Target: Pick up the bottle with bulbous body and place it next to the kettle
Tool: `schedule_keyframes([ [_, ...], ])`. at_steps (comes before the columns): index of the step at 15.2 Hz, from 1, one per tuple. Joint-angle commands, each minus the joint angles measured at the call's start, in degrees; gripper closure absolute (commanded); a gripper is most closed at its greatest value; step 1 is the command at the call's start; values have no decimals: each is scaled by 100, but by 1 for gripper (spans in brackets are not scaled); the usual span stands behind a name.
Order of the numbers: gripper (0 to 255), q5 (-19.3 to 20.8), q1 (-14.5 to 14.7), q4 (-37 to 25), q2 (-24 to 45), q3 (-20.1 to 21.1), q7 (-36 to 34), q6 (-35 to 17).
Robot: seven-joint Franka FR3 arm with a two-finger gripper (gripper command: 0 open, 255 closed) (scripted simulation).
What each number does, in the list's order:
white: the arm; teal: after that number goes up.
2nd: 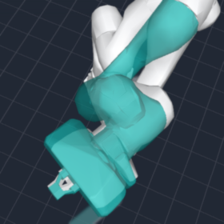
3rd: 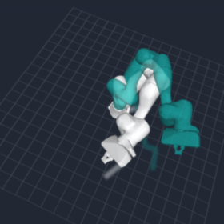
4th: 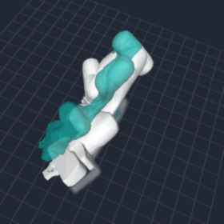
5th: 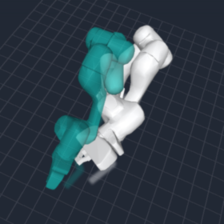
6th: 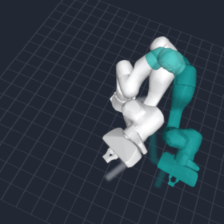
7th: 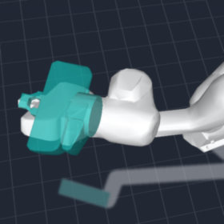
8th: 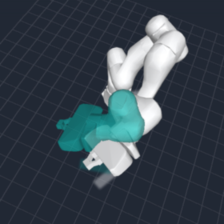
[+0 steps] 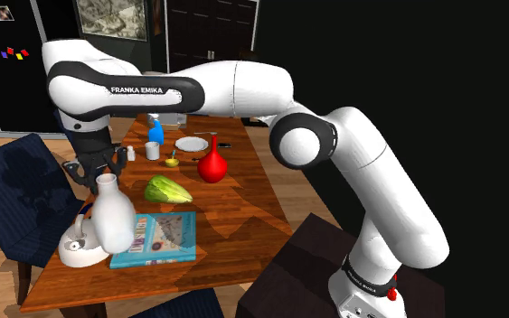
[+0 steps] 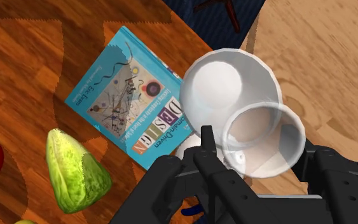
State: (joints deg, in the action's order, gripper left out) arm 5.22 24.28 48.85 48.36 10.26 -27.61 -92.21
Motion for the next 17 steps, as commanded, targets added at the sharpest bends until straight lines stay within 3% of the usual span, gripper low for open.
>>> schedule_keyframes([
  [1, 255, -3, -33, 296, -75, 3, 3, -226],
  [17, 255, 25, -97, 1294, 66, -18, -10, -1358],
])
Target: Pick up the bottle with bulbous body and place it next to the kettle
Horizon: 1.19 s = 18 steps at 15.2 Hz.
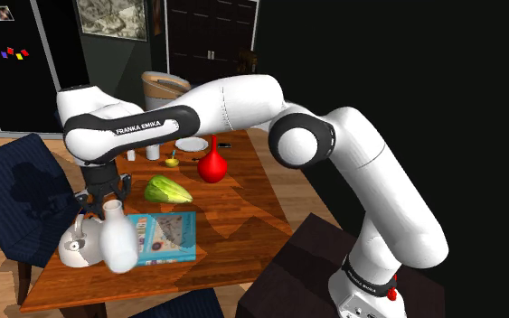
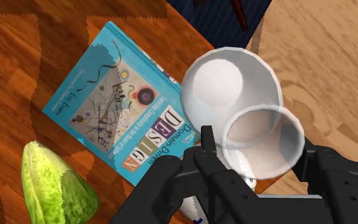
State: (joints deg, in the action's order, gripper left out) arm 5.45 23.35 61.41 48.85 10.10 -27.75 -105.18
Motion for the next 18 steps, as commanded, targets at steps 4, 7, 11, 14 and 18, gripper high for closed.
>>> schedule_keyframes([
  [4, 255, 16, -8, 166, 122, -13, 1, -294],
  [7, 255, 26, -8, 243, 212, -22, -1, -460],
  [11, 255, 41, -4, 308, 353, -35, -2, -666],
  [14, 255, 53, 0, 336, 471, -46, -3, -811],
  [18, 255, 68, 9, 345, 644, -61, -3, -992],
])
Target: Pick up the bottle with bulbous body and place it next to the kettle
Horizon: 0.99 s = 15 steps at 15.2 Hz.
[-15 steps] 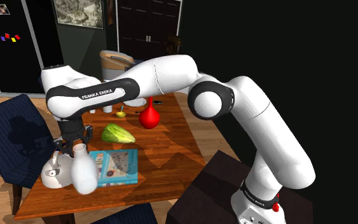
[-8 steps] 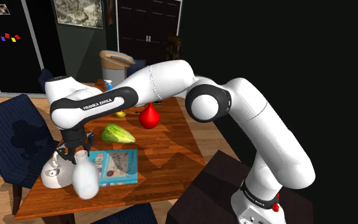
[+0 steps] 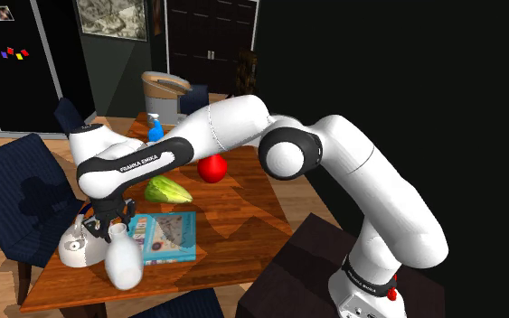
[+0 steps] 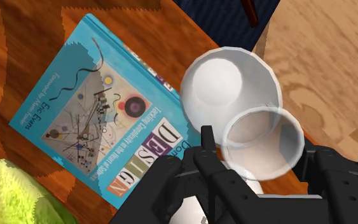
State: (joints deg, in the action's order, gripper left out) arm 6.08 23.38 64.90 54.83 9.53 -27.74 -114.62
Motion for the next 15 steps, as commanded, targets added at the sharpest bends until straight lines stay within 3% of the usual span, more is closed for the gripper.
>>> schedule_keyframes([
  [1, 255, 9, 9, -7, 91, -8, -4, -92],
  [10, 255, 14, 13, -19, 161, -14, -4, -149],
  [11, 0, 14, 13, -18, 161, -14, -4, -150],
  [15, 0, 14, 13, -19, 161, -14, -4, -149],
])
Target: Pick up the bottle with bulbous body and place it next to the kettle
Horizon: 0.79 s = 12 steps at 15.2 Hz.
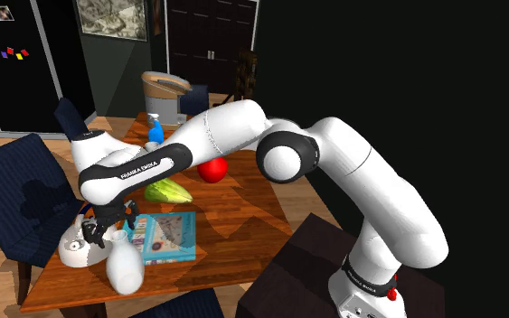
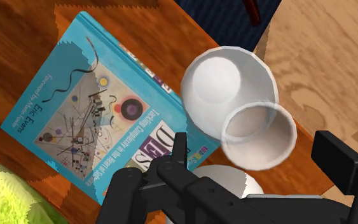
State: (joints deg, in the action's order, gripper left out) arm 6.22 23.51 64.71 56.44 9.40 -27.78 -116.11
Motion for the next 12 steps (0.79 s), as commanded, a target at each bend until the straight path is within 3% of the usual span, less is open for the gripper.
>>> schedule_keyframes([
  [1, 0, 0, 0, 0, 0, 0, 0, 0],
  [5, 0, -34, -13, -226, -293, 28, 22, 518],
  [12, 0, -34, -13, -226, -293, 28, 22, 518],
])
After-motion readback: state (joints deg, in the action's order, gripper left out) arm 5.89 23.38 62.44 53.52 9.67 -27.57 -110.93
